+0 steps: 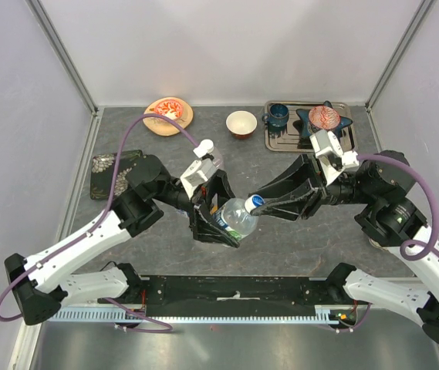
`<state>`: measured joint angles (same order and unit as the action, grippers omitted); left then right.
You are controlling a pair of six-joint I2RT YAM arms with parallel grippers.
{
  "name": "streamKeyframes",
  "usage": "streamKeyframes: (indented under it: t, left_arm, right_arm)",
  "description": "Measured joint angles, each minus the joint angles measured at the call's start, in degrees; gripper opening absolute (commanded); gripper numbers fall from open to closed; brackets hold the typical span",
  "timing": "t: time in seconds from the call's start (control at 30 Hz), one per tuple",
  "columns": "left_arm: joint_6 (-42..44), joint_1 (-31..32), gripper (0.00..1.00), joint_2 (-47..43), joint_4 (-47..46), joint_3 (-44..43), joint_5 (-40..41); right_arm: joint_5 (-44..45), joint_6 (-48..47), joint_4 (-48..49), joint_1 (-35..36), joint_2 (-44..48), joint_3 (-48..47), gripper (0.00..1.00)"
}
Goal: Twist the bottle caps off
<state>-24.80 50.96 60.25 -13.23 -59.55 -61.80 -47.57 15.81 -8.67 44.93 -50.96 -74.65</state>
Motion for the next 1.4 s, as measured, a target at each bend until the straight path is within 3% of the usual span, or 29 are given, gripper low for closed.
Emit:
streamKeyframes:
  t: [0.43, 0.47, 0.5, 0.53, 0.6, 0.63, 0.67, 0.77, 0.9, 1.1, 1.4]
  left_arm:
    - [-5.9, 0.0, 0.2, 3.4, -6.8, -0.1, -10.1]
    - [-5.9, 0.0, 0.2, 3.4, -6.7, -0.1, -10.3]
    - [-5.9, 0.0, 0.19, 3.5, -6.6, -0.1, -10.4]
    - [-5.9, 0.0, 0.19, 3.5, -6.4, -0.1, -10.4]
    - [-5.1, 0.0, 0.19, 3.4, -5.2, -0.1, -10.1]
    - [-4.3, 0.0, 0.19, 3.3, -3.9, -0.2, -9.7]
    - [-3.1, -0.1, 0.19, 3.1, -2.5, -0.3, -8.6]
    - [0.5, -0.3, 0.2, 2.8, 2.7, -0.9, -2.9]
    - [5.3, -0.5, 0.21, 2.2, 9.0, -1.0, 4.2]
    - [10.6, -0.2, 0.23, 0.5, 14.9, -1.0, 16.2]
    - [21.6, 10.8, 0.25, -0.7, 17.6, -1.0, 53.3]
  right_arm:
    - [-11.0, -1.2, 8.0, -0.3, -0.2, 3.3, 0.0]
    - [-11.1, -1.2, 8.0, -0.3, -0.1, 3.4, 0.05]
    - [-11.0, -1.2, 8.0, -0.3, -0.1, 3.5, 0.16]
    - [-10.9, -1.3, 7.9, -0.3, -0.1, 3.5, 0.34]
    - [-9.9, -1.3, 7.1, -0.3, 0.0, 3.5, 0.49]
    - [-9.0, -1.3, 6.0, -0.3, 0.0, 3.4, 0.64]
    - [-7.6, -1.1, 4.6, -0.2, 0.1, 3.1, 0.69]
    - [-0.5, -0.8, -0.1, 0.5, 0.2, 1.6, 0.81]
    - [10.7, -0.6, -5.3, 0.6, -0.6, -2.4, 0.88]
    - [25.4, 1.8, -9.3, 0.6, -3.5, -10.9, 0.86]
    - [45.2, 12.8, -16.3, 0.6, -7.4, -12.2, 0.79]
